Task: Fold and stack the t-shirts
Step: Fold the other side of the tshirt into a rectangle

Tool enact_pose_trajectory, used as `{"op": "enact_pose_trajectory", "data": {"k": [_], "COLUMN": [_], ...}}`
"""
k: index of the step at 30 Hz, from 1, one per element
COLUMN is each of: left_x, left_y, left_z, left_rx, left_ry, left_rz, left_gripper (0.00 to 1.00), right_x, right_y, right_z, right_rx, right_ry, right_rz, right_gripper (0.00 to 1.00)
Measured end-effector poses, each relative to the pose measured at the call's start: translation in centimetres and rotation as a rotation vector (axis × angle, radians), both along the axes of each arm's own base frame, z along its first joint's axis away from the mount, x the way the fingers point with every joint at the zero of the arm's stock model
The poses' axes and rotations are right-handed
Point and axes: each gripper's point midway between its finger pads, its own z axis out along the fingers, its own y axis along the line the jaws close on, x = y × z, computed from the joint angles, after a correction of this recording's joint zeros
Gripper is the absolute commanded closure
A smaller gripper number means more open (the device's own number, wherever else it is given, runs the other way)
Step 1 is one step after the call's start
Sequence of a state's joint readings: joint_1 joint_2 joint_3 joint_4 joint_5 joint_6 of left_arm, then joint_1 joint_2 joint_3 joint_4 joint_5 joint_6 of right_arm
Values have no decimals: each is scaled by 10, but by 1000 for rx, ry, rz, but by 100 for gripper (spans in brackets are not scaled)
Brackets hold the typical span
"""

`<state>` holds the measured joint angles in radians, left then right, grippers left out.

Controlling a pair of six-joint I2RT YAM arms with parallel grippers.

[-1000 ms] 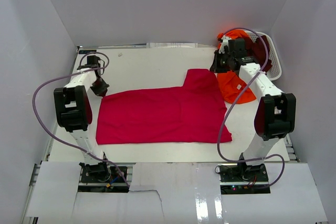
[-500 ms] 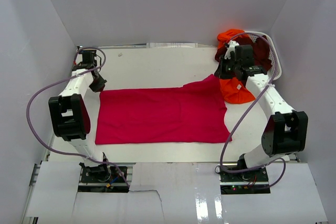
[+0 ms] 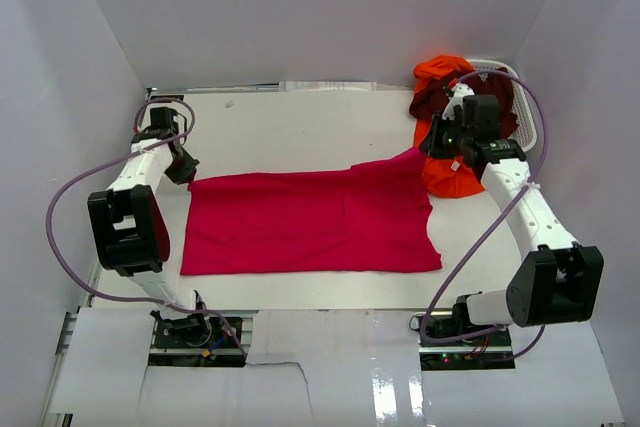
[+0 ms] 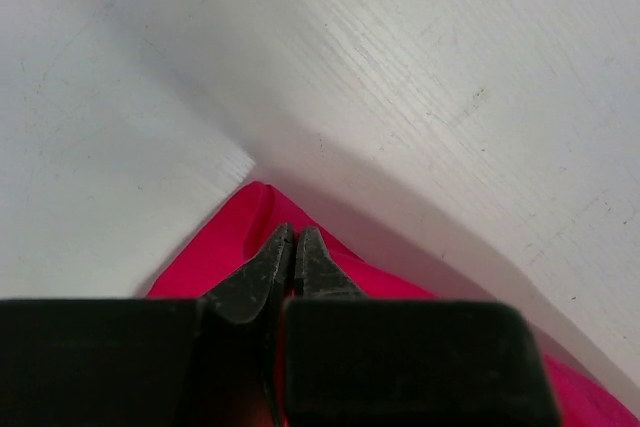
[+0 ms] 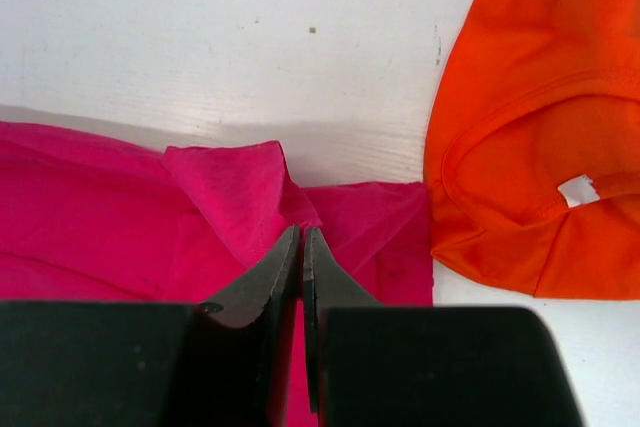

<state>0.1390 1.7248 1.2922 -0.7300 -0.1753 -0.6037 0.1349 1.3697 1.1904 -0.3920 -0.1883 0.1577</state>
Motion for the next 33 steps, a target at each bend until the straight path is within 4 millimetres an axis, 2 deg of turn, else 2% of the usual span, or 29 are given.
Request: {"op": "enact_pose_trajectory", "data": {"k": [6, 12, 23, 26, 33], "left_x": [-7, -9, -29, -34, -40], "left_y": [0, -1, -6, -8, -13], "left_z": [8, 18, 14, 16, 25], "left_rx": [-2, -1, -22, -26, -41], "left_ry": [-26, -59, -58, -66, -99], "left_rz": [8, 8, 2, -1, -16], "left_gripper": [100, 100, 100, 100, 100], "right_x": [-17, -32, -56, -63, -82], "right_y": [-5, -9, -18, -21, -26], "right_z": [-9, -3, -5, -2, -7], "right_rx": [-3, 3, -9, -9, -14], "right_ry": [31, 14, 39, 31, 61], "right_rz": [-27, -45, -89, -104, -126], "right_gripper": [92, 92, 92, 92, 92]}}
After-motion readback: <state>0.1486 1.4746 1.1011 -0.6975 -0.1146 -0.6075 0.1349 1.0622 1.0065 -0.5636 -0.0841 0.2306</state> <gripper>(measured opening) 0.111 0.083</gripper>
